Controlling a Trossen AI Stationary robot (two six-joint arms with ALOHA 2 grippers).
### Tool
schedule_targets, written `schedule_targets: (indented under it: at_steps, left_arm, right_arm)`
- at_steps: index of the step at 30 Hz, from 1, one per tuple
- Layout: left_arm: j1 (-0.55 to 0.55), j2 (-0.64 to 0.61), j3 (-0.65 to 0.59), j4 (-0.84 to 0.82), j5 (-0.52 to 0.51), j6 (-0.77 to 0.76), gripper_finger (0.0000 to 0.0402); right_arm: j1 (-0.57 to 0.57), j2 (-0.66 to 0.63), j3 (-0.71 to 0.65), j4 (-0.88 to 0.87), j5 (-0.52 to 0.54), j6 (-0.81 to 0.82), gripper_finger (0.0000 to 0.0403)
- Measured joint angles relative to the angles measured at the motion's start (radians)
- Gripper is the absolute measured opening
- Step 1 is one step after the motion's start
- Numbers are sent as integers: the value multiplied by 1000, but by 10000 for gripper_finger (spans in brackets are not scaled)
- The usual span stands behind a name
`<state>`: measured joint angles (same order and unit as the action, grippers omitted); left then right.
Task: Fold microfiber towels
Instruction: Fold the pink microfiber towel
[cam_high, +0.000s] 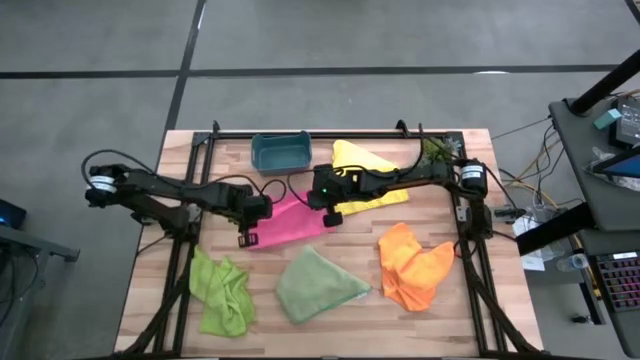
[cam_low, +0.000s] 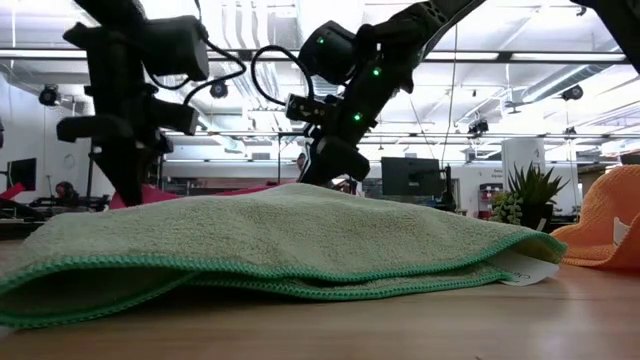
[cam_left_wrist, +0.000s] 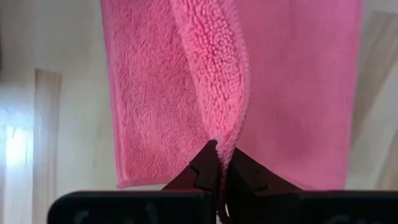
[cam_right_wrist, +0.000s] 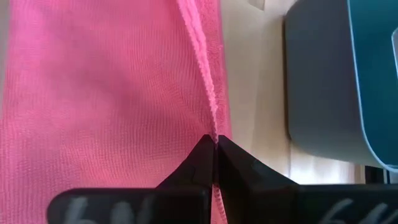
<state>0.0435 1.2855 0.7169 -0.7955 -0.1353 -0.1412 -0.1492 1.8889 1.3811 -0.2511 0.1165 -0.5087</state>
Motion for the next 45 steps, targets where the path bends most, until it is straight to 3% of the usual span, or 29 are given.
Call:
schedule_targets:
  at_steps: [17, 25, 33, 36, 41, 45]
  left_arm:
    - [49, 6, -4, 8, -75, -62, 8]
    - [49, 5, -4, 1, -100, -60, 100]
    - [49, -13, 35, -121, -349, -20, 175]
    - [49, -29, 50, -151, -327, -7, 177]
    - [49, -46, 51, -125, -193, -8, 166]
    - [48, -46, 30, -122, -184, 1, 152]
  right_arm:
    - [-25, 0, 0, 41, -12, 42, 26]
    - [-39, 0, 0, 42, -13, 87, 88]
    - [-41, -6, 0, 12, -12, 102, 108]
    - [-39, -16, 0, -18, -12, 128, 108]
    - [-39, -34, 0, -67, -65, 155, 108]
    - [-39, -32, -3, -84, -75, 150, 109]
